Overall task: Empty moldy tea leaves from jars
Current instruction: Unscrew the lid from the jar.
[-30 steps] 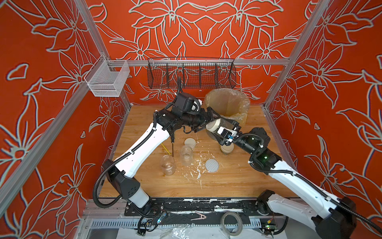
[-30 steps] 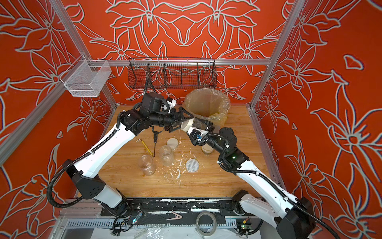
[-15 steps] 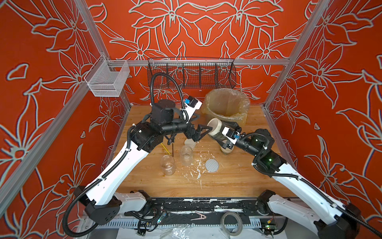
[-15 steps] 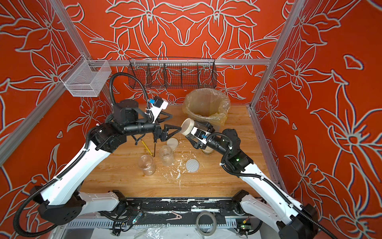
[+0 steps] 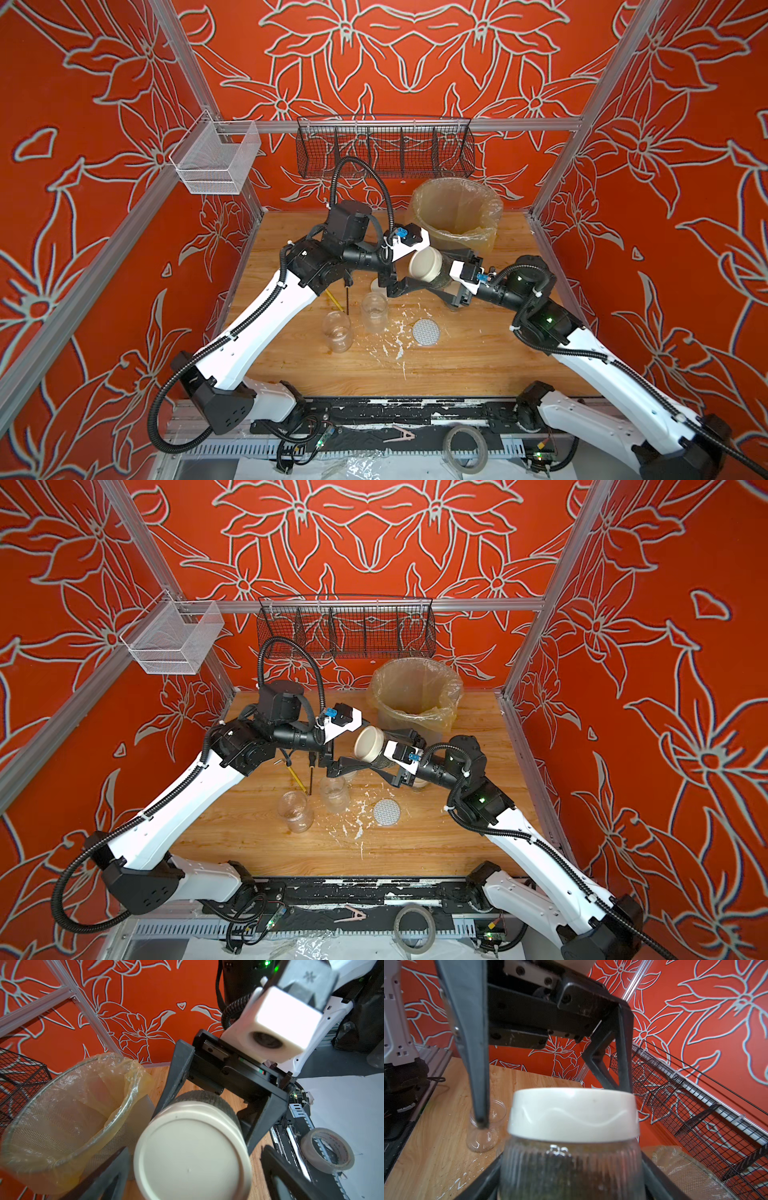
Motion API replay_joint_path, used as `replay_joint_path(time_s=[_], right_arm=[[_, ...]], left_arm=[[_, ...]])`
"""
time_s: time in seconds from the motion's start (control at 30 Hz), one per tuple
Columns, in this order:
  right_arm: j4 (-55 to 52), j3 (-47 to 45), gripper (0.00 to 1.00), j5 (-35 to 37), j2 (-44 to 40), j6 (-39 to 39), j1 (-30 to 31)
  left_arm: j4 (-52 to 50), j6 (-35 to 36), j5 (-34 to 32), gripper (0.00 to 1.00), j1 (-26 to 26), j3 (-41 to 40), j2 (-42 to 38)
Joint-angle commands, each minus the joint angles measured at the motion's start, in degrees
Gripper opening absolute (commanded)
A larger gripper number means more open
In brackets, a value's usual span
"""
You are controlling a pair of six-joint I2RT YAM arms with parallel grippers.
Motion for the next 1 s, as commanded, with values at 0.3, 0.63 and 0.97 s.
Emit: replay_joint_path(time_s=[0.3, 0.63, 0.97], right_arm=[[1.7, 2.9, 0.25, -3.2, 0.1, 0.4, -0.1], [1.8, 3.5, 0.25, -3.7, 0.3, 0.9, -0.2], [1.6, 3.7, 0.24, -3.1, 0.7, 0.5, -0.2]], left_arm=[[0.0, 0.0, 6.1, 0.82, 1.9, 1.0, 0.7], [0.6, -1.9, 6.5, 0.95, 2.3, 1.8, 1.9], [0.0, -2.7, 8.0, 0.68, 2.3, 2.6, 2.7]])
